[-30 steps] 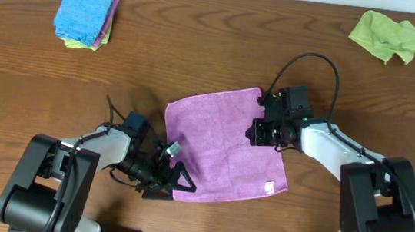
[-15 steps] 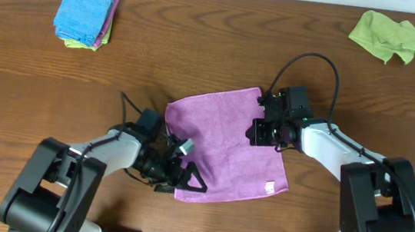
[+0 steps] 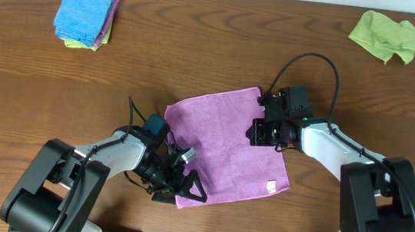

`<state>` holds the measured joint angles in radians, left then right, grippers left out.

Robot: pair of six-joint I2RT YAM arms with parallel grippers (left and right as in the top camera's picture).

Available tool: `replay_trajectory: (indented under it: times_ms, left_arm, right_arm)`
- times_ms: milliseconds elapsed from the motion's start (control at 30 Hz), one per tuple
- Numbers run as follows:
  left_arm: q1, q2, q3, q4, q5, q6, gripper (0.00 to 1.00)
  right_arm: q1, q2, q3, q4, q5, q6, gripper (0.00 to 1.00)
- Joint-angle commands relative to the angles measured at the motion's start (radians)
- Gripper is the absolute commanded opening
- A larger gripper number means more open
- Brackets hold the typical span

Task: Fold the cloth

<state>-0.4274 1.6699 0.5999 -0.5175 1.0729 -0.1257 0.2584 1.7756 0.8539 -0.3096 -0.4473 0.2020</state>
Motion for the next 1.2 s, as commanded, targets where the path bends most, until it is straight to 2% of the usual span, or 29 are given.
replay_trajectory:
  times_ms: [0, 133, 167, 233, 333, 400, 433, 500, 700, 833, 867, 1033, 1167]
  left_arm:
    - [-0.005, 0.022, -0.023, -0.009, -0.122, 0.014, 0.96]
    - [-0.005, 0.022, -0.023, -0.012, -0.113, 0.015, 1.00]
    - [-0.005, 0.022, -0.023, -0.014, -0.116, 0.019, 0.95]
    - [-0.005, 0.022, -0.024, -0.023, -0.141, 0.022, 0.93]
    - [-0.005, 0.022, -0.024, -0.035, -0.166, 0.022, 0.83]
    - [-0.005, 0.022, -0.024, -0.033, -0.171, 0.021, 0.72]
    - [-0.005, 0.022, -0.024, -0.031, -0.181, 0.020, 0.61]
    - [-0.005, 0.022, -0.024, -0.027, -0.205, 0.012, 0.48]
    - [-0.005, 0.022, -0.024, -0.015, -0.254, -0.013, 0.43]
    - [-0.005, 0.022, -0.024, 0.006, -0.272, -0.047, 0.31]
    - [-0.005, 0.022, -0.024, 0.011, -0.273, -0.052, 0.24]
    - [-0.005, 0.022, -0.024, 0.046, -0.273, -0.085, 0.06]
    - [-0.005, 0.022, -0.023, 0.061, -0.277, -0.105, 0.06]
  right_arm:
    - [-0.006, 0.010, 0.008, -0.005, 0.032, 0.006, 0.01]
    - [-0.006, 0.010, 0.008, -0.008, 0.032, 0.006, 0.01]
    - [-0.006, 0.010, 0.008, -0.009, 0.032, 0.006, 0.01]
    - [-0.006, 0.010, 0.008, -0.011, 0.032, 0.006, 0.01]
    - [-0.006, 0.010, 0.008, -0.012, 0.032, 0.006, 0.02]
    - [-0.006, 0.010, 0.008, -0.012, 0.032, 0.006, 0.01]
    - [-0.006, 0.010, 0.008, -0.012, 0.032, 0.006, 0.01]
    - [-0.006, 0.010, 0.008, -0.012, 0.032, 0.006, 0.01]
    - [-0.006, 0.010, 0.008, -0.011, 0.032, 0.006, 0.01]
    - [-0.006, 0.010, 0.008, -0.011, 0.032, 0.006, 0.01]
    - [-0.006, 0.010, 0.008, -0.011, 0.032, 0.006, 0.01]
    - [-0.006, 0.010, 0.008, -0.011, 0.033, 0.006, 0.01]
    - [-0.006, 0.010, 0.008, -0.011, 0.033, 0.006, 0.01]
